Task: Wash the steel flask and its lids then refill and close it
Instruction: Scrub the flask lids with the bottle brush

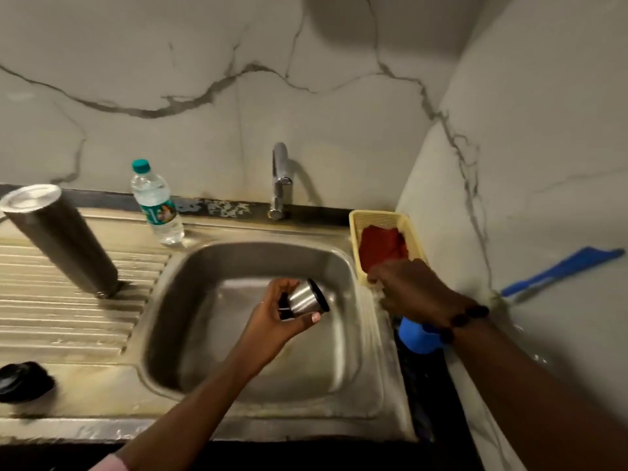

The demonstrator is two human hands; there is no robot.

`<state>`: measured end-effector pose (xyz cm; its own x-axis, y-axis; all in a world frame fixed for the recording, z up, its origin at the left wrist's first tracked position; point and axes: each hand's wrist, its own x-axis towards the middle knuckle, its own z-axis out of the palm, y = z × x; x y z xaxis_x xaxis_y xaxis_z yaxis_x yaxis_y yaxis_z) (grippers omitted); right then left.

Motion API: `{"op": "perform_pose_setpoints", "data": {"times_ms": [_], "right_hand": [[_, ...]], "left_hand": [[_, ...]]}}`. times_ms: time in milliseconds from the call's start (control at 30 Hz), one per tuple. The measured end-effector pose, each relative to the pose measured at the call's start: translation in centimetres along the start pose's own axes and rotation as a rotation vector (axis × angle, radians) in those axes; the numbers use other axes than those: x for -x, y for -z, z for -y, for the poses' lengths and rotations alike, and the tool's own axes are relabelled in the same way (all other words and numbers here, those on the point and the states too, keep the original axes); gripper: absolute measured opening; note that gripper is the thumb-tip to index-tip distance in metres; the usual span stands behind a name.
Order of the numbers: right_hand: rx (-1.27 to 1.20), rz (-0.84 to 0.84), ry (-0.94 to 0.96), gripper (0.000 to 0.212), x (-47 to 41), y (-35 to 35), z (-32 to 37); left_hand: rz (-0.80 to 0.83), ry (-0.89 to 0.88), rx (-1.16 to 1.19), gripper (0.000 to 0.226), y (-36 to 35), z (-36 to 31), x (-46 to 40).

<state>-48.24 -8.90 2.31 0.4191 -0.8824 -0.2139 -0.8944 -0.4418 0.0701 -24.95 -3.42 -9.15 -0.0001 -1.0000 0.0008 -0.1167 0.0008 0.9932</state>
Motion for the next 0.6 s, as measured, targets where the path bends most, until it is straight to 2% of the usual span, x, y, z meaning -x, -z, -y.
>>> {"op": "perform_pose_setpoints", "data": {"times_ms": [167,267,333,433,600], "right_hand": [[0.305,0.221,-0.147,0.044,2.5,2.6,-2.1],[0.424,0.349,-0.252,0.04,3.8,3.2,-2.6],[0.504,0.409,-0.257,0.035,4.1,2.8,-2.6],[0.559,0.424,-0.269,0.031,4.2,3.1,-2.4],[0.581,0.354,-0.327,0.029,5.3,8.4,-2.3]], "left_hand": [[0.067,0.004,0.046,0.062,-2.5,-0.5,-0.4],[0.089,0.006,0.087,0.054,-3.3,-0.6,-0.6],[0.102,0.004,0.1,0.051,-3.7,-0.8,-0.6],[0.121,0.003,0.115,0.05,-3.9,-1.3,-0.6],[0.129,-0.017,0.131,0.049,-3.2,-1.6,-0.5]]}}
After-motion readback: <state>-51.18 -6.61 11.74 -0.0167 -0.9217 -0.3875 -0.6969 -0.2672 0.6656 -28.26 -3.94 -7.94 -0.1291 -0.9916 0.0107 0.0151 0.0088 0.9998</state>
